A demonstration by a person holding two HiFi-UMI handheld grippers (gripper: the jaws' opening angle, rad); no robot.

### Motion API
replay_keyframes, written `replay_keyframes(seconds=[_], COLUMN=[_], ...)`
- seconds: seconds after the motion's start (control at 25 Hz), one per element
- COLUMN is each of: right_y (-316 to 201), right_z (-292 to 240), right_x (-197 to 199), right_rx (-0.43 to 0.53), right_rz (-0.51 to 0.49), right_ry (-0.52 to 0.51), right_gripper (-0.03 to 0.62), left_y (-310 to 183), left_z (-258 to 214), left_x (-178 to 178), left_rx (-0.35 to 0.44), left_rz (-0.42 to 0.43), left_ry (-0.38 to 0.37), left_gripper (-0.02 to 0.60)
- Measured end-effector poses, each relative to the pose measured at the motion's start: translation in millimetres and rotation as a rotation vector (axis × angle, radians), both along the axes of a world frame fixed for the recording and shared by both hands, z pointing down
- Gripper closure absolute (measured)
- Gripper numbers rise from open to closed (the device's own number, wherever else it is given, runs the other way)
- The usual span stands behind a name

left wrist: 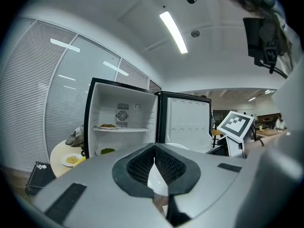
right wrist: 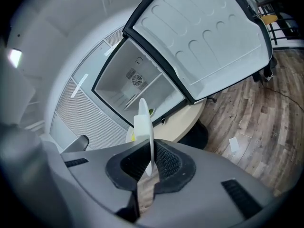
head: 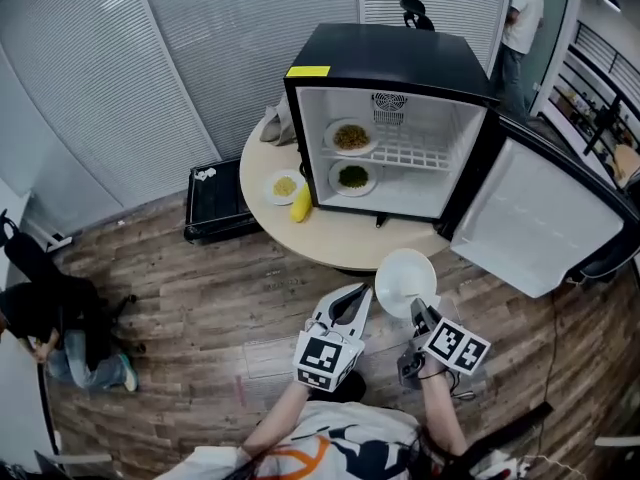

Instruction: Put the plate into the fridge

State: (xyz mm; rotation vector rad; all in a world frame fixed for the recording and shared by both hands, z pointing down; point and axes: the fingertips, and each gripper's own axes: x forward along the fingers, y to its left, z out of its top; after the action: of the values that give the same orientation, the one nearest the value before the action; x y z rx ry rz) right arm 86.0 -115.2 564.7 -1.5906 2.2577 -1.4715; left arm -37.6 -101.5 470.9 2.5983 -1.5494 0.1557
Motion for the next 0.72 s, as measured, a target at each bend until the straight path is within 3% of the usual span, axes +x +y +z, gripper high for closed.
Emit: replay_keyframes(seconds=[0.48,0.72], right_y=[-49.1,-51.1], right_z=[-7.3,-18.4], right_x=[-32.5,-36.5], right_rx=[0.014,-0.004], right_rz=[0.098,0.137], right_ry=[0.013,-0.056], right_gripper=[0.566,0.566], left_y=[-58.8,-64.7], left_z=[5.7,12.6], left_x=[-37.7,-39.8], left_rx=[-0.004,-0.033], left_rz=[0.095,0.127], left_ry=[0.051,0.088], left_gripper=[0.57,0.569])
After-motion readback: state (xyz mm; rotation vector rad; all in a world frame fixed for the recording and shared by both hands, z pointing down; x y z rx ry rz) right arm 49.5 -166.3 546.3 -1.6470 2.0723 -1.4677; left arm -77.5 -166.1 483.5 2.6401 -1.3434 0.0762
